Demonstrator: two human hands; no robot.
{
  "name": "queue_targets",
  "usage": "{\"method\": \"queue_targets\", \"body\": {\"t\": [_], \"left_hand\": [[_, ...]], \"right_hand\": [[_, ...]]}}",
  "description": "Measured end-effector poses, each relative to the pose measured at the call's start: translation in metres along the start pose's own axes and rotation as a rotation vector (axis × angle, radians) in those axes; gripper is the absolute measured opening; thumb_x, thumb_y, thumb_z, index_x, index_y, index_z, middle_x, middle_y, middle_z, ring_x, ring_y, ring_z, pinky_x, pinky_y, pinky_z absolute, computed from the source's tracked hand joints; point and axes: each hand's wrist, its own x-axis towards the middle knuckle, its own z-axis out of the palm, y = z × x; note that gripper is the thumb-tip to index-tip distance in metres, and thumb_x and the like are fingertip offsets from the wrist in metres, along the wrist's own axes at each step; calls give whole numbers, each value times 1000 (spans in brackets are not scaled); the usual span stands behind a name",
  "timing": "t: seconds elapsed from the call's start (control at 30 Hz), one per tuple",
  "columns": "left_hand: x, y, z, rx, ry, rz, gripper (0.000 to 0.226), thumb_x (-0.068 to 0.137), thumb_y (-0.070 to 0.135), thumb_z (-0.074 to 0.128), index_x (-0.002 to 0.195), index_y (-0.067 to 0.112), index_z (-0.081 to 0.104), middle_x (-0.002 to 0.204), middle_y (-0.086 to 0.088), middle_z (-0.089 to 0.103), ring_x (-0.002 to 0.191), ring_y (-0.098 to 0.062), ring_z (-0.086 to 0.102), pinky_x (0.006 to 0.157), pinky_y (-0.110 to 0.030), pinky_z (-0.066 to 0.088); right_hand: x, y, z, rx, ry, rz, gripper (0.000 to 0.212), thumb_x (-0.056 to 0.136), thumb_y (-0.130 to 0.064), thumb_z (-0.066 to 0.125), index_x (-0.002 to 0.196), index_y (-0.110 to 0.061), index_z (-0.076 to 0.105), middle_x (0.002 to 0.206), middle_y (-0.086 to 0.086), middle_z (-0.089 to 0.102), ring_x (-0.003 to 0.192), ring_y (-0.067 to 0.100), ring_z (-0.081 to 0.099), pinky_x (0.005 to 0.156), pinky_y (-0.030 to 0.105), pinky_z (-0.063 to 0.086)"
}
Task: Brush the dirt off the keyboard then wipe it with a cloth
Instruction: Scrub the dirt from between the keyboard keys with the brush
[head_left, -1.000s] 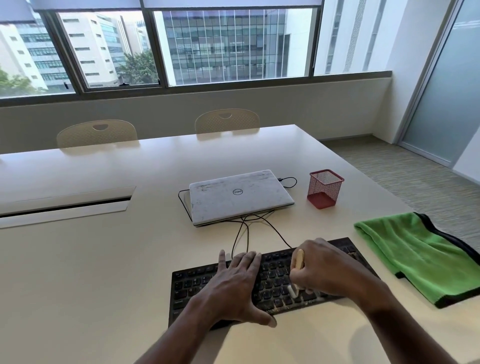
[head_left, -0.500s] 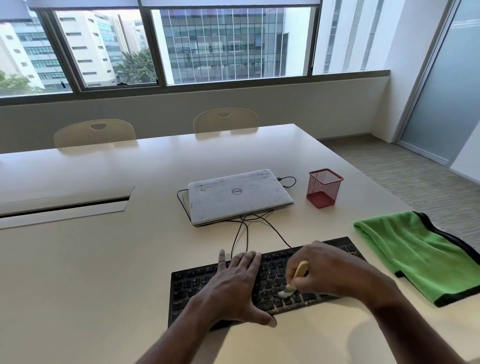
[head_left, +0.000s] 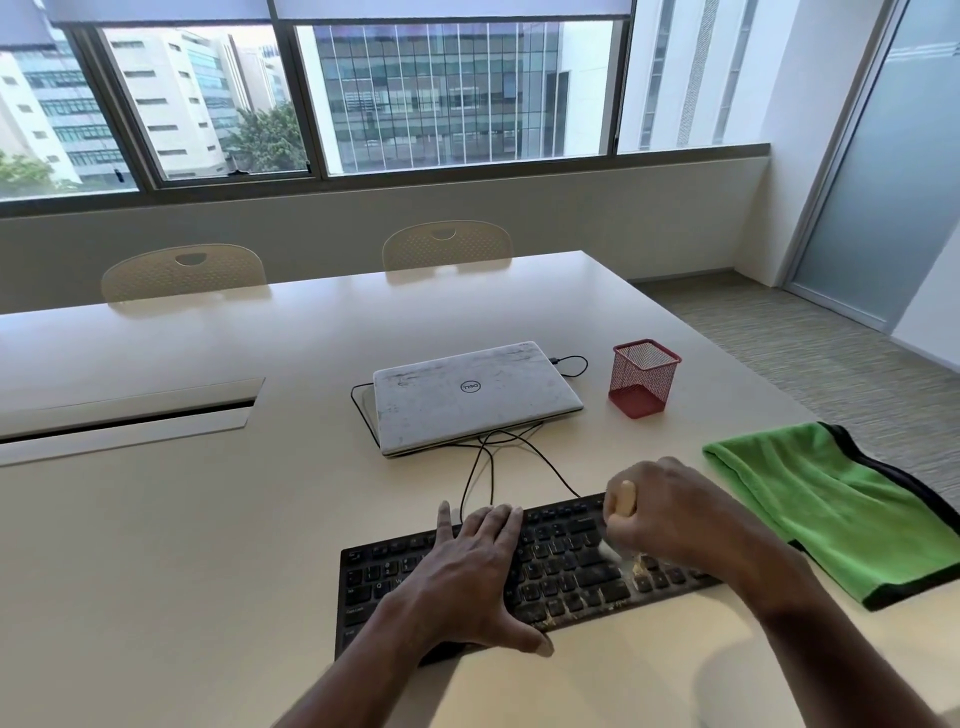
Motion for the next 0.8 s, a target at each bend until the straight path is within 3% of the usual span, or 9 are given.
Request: {"method": "queue_targets", "body": {"t": [0.07, 0.2, 0.37, 0.47, 0.57, 0.67, 0.8], "left_hand": [[2, 2, 0, -6, 2, 4, 142, 68, 91, 60, 160, 13, -14, 171, -4, -4, 156, -19, -7, 121, -60, -15], [5, 7, -1, -3, 5, 17, 141, 69, 91, 59, 160, 12, -15, 171, -6, -5, 156, -20, -8, 121, -60, -15], [4, 9, -3, 0, 12, 22, 140, 70, 89, 60, 160, 11, -14, 171, -6, -4, 156, -20, -7, 122, -60, -15], [6, 9, -2, 9, 16, 26, 140, 69, 90, 59, 160, 11, -13, 171, -6, -3, 156, -20, -6, 122, -60, -14], [7, 10, -2, 15, 18, 26, 140, 69, 90, 59, 161, 11, -12, 171, -7, -2, 156, -21, -5, 122, -61, -13], [7, 11, -3, 10, 18, 21, 140, 70, 90, 60, 161, 10, -11, 171, -8, -2, 156, -21, -5, 122, -61, -13], [6, 11, -4, 9, 10, 23, 140, 70, 89, 60, 161, 11, -12, 171, -7, -3, 156, -21, -5, 122, -61, -13]], "right_hand": [[-2, -5, -3, 98, 55, -8, 15, 82, -22, 68, 67, -22, 72, 61, -5, 70, 50, 4, 59, 47, 15, 43], [-7, -18, 9, 138, -44, -20, 11, 88, -22, 69, 78, -21, 74, 63, -6, 69, 47, -2, 57, 48, 11, 43], [-7, -8, 10, 85, 76, 108, 13, 85, -19, 69, 73, -20, 70, 62, -5, 68, 47, 4, 58, 44, 11, 40], [-7, -17, 12, 143, 76, 39, 11, 90, -20, 68, 79, -20, 72, 64, -6, 68, 48, 3, 59, 46, 11, 44], [-7, -24, 24, 68, -6, -23, 14, 90, -21, 65, 80, -13, 72, 69, 0, 71, 52, 12, 60, 54, 21, 51], [-6, -22, 25, 66, -77, -10, 17, 86, -20, 66, 77, -7, 71, 65, 4, 68, 49, 11, 51, 51, 22, 49], [-3, -24, 23, 46, 1, -50, 16, 90, -22, 65, 79, -13, 71, 69, 4, 70, 53, 11, 57, 57, 18, 49]]}}
